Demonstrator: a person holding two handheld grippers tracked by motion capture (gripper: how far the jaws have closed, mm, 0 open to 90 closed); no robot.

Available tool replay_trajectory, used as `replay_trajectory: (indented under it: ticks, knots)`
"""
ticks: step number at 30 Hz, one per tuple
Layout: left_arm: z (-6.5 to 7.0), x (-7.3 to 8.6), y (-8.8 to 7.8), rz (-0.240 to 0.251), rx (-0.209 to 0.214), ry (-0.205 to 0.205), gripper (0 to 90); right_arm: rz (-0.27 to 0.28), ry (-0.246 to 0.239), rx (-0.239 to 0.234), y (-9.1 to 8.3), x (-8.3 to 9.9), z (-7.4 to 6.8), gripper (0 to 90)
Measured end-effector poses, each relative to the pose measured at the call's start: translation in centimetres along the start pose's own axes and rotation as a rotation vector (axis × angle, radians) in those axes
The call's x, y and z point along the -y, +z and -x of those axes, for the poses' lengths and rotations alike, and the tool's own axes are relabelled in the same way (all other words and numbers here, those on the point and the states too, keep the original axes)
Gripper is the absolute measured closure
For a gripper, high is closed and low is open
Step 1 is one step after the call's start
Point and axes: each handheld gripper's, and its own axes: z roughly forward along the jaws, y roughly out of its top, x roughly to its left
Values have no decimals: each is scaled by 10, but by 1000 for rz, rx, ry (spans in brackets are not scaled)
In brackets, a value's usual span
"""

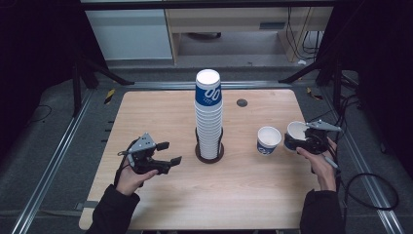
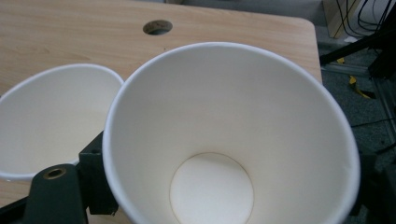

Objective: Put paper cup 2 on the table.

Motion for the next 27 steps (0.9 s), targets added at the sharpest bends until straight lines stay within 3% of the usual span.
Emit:
replay_trajectory:
  ticks: [6, 21, 27]
  knots:
    - [0, 0, -1, -1, -4, 0, 212, -37, -11, -17, 9, 4, -3, 189]
    - [1, 0, -1, -2, -5, 8, 212, -52, -20, -19, 19, 17, -1, 174]
    - [1, 0, -1, -1, -4, 8, 211, -89, -44, -18, 21, 18, -3, 76]
